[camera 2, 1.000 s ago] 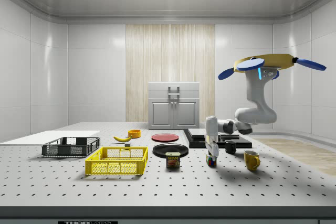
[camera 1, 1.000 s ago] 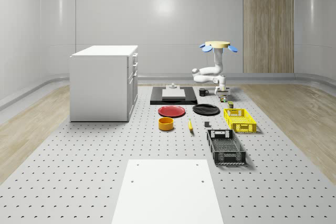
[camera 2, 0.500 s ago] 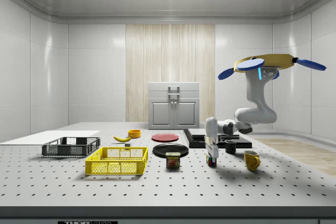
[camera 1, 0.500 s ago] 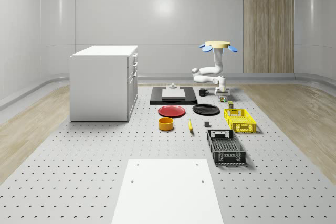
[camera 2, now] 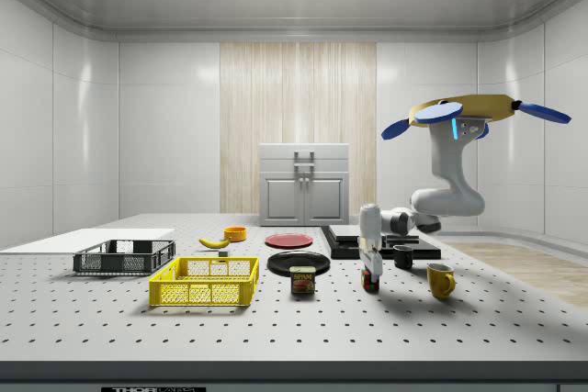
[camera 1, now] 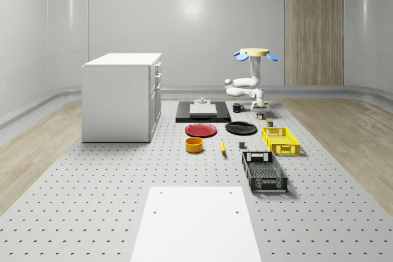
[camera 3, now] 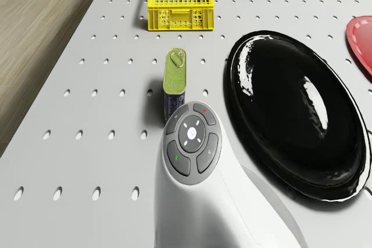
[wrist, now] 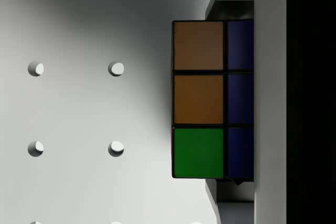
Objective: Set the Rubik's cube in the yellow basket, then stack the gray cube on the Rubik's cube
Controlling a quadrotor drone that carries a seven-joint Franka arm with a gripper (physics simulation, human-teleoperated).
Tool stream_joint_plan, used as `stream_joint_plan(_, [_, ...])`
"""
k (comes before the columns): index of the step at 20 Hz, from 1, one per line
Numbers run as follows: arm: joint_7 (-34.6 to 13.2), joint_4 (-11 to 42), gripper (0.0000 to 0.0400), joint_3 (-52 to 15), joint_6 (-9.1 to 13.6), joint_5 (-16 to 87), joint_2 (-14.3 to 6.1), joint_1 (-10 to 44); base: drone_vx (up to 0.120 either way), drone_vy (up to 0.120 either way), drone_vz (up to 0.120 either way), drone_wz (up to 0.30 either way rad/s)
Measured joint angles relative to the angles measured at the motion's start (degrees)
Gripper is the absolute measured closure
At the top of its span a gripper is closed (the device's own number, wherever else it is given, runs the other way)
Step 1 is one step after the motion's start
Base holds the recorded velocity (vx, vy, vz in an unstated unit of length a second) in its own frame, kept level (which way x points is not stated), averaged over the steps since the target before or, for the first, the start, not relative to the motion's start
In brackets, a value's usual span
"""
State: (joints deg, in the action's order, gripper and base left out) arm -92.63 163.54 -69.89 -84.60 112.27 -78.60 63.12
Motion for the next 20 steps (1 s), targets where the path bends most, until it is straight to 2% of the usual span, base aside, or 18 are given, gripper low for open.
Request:
stream_joint_plan(6, [-0.6, 0.7, 0.0074, -3.5, 0.9, -3.5, -0.3, 0.3, 0.0, 0.0, 0.12, 0.0])
stream_joint_plan(12, [-1.0, 0.9, 0.0075, -4.9, 0.6, -5.0, -1.0, 0.6, 0.12, 0.0, 0.113, 0.0])
stream_joint_plan(14, [-1.1, 0.9, 0.0075, -5.1, 0.4, -5.3, -1.3, 0.7, 0.12, 0.02, 0.0, 0.0])
stream_joint_plan(19, [-1.2, 0.9, 0.0075, -5.4, -0.2, -5.8, -1.9, 0.9, 0.12, 0.12, 0.0, 0.0])
stream_joint_plan(20, [-1.3, 0.9, 0.0075, -5.5, -0.3, -5.8, -2.1, 0.9, 0.12, 0.0, 0.0, 0.0])
